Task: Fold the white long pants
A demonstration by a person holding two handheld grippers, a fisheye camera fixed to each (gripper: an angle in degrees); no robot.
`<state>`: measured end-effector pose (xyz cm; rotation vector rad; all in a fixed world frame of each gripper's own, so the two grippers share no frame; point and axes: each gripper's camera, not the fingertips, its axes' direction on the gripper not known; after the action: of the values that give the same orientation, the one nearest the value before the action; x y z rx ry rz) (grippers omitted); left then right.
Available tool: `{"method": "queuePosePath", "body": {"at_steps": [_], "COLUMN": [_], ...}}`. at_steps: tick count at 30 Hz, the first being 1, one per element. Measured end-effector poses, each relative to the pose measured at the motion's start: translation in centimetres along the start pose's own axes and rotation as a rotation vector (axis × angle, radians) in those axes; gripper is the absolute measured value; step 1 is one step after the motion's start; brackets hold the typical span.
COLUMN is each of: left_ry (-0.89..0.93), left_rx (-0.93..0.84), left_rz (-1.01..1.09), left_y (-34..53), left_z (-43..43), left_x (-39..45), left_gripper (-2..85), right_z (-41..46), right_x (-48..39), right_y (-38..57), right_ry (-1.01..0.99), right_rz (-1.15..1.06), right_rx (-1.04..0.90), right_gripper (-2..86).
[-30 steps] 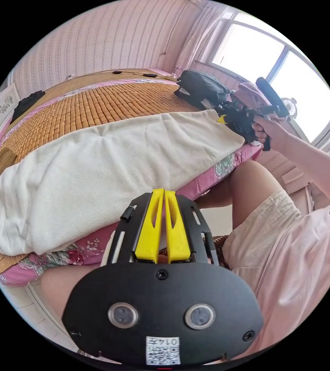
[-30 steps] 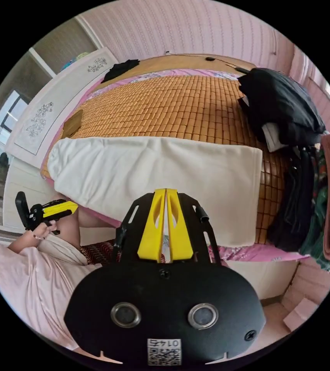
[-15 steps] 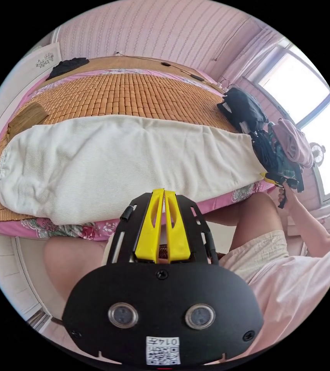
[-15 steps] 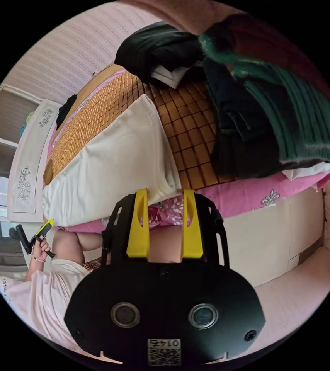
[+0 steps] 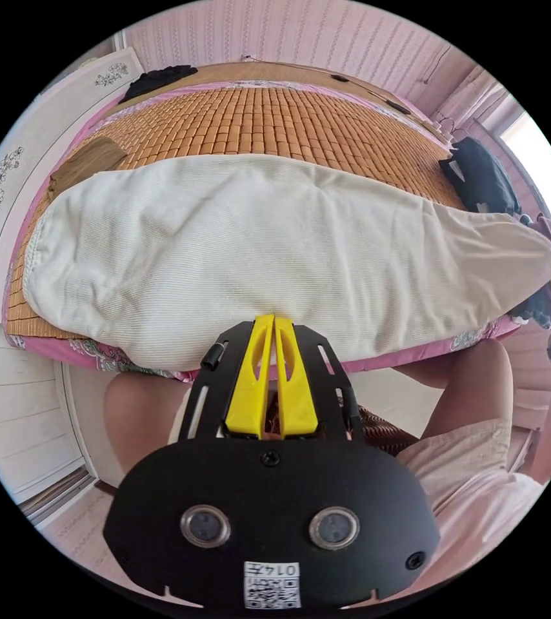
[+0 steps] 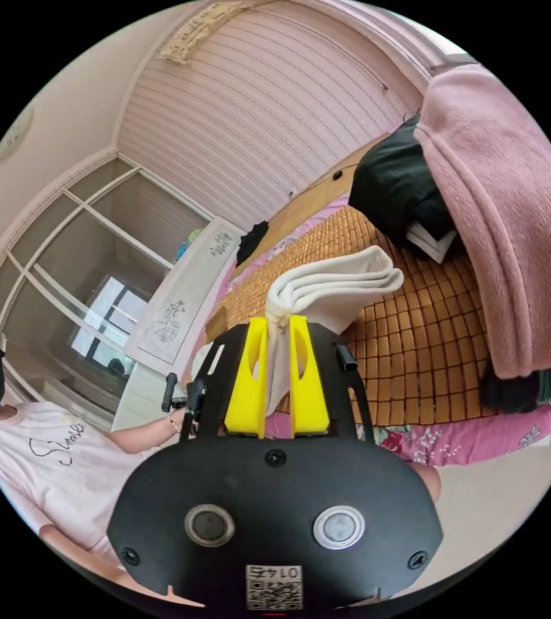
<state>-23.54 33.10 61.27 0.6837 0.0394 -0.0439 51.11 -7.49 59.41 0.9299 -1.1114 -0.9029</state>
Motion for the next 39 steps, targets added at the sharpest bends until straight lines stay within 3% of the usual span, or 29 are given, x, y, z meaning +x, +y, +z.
{"method": "queuePosePath", "body": {"at_steps": [5,8,14,16,19,23,27,30,34,39], "left_ry": [-0.052,0.011,0.251,0.417,0.615,0.639,0.471,0.313,0.189,0.269], "left_rx": [0.000,0.002,0.053,0.062,0.067,0.184,0.298,0.303,0.297,0.305], "left_rz": [0.095,0.139,0.289,0.319,0.349,0.294,0.083,-0.085,-0.177,-0.121], "left_y": [0.2,0.0,-0.8,-1.0,-0.8,1.1,6.5,10.7,13.9,11.8], "left_z": [0.0,0.0,1.0,1.7,0.8,-3.3,-8.1,-9.9,-10.5,-8.9], "left_x": [1.2,2.1,7.6,9.9,9.9,4.1,-7.0,-14.1,-18.8,-18.1], "left_gripper": [-1.0,-1.0,-1.0,-1.0,-1.0,-1.0,-0.8,-0.1,4.7,7.1], "right_z": [-1.2,-2.9,-7.8,-7.7,-3.2,12.1,31.8,41.8,45.9,50.9], "right_x": [-1.3,-2.0,-8.2,-11.1,-16.5,-22.3,-23.2,-19.5,-17.8,-17.7], "right_y": [-0.9,-1.0,-2.5,-3.1,-3.6,-0.3,10.0,17.5,22.1,22.2], "right_ry": [-0.322,-0.396,-0.215,-0.192,-0.192,-0.255,-0.361,-0.307,-0.136,0.093], "right_rz": [-0.031,-0.053,-0.278,-0.366,-0.507,-0.641,-0.588,-0.420,-0.485,-0.667], "right_rx": [0.150,0.242,0.299,0.281,0.167,-0.176,-0.608,-0.877,-0.954,-0.899], "right_gripper": [5.0,4.7,4.5,4.6,5.0,5.6,5.8,4.4,4.9,9.6]}}
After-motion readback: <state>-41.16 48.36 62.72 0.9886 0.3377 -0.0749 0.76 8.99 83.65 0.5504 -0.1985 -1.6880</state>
